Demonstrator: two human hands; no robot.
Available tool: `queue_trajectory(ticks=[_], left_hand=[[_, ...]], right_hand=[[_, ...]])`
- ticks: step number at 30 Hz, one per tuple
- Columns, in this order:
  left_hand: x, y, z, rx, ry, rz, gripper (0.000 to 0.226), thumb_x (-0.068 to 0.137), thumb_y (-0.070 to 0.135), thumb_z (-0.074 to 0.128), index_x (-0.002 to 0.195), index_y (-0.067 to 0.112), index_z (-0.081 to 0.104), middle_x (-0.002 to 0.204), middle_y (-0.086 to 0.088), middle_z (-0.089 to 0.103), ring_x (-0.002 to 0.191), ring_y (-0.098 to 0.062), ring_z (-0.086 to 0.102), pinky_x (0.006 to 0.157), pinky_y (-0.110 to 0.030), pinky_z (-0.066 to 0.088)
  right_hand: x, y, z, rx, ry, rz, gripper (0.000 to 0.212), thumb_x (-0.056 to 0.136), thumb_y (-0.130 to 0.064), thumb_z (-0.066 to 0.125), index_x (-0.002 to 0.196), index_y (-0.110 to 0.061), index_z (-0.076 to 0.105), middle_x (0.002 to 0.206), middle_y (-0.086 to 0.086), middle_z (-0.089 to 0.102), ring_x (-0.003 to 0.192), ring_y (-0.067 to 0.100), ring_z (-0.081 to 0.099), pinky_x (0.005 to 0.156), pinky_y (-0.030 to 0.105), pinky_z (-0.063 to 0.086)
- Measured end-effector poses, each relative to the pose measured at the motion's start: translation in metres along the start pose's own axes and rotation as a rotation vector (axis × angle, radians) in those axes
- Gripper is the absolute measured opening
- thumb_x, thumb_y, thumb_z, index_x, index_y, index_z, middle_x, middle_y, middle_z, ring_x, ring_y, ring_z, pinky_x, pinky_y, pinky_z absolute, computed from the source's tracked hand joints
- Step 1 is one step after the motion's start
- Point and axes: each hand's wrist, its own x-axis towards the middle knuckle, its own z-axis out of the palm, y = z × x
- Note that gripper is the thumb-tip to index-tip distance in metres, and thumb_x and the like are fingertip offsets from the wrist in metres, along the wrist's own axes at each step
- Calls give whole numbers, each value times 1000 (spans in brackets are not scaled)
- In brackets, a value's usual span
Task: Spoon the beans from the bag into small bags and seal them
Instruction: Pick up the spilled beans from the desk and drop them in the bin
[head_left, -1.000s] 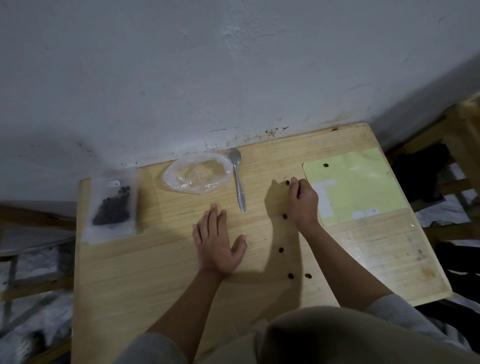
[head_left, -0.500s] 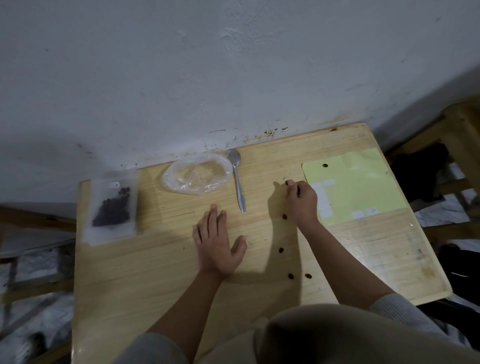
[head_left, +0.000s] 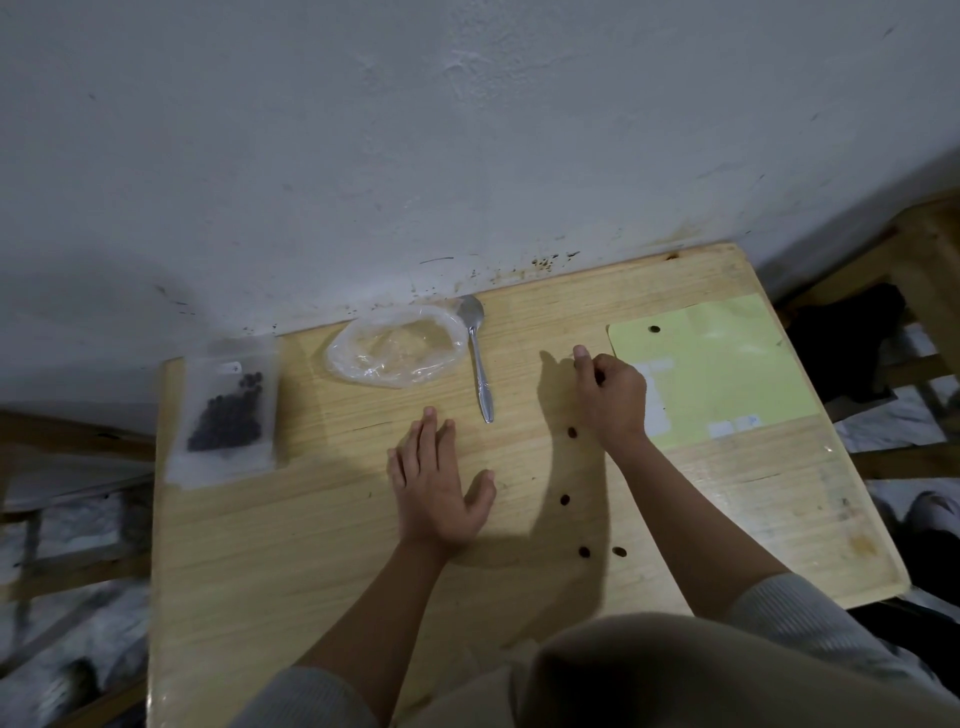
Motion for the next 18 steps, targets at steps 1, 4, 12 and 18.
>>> queue_trajectory(ticks=[1,4,12,18], left_hand=[[0,0,0,-1,3,0,80,79,59,42,142,10,37,156,-8,24,141,-28,20,110,-56,18],[0,0,0,-3,5,2,80,79,59,43,142,11,36,156,-8,24,141,-28,21,110,-56,18],[1,0,-1,-4,-9,-2,81,79,59,42,143,11,34,157,-7,21,143,-28,18,112,-55,15],[1,0,-1,-10,-5,-2,81,77,59,43,142,12,35,157,-7,21,142,-27,18,112,-55,15]], right_hand=[[1,1,0,-44,11,-25,56,94,-37,53,50,-12,29,45,-3,28,45,12,27,47,27,25],[1,2,1,-113,58,-92,52,91,-39,57,51,-7,49,47,2,45,46,15,38,48,28,29],[8,4,4,-255,11,-15,28,85,-39,64,96,-16,74,97,5,72,91,23,66,71,28,49],[8,2,4,-305,-6,11,29,94,-31,53,102,-9,71,96,10,70,89,27,64,67,25,39]])
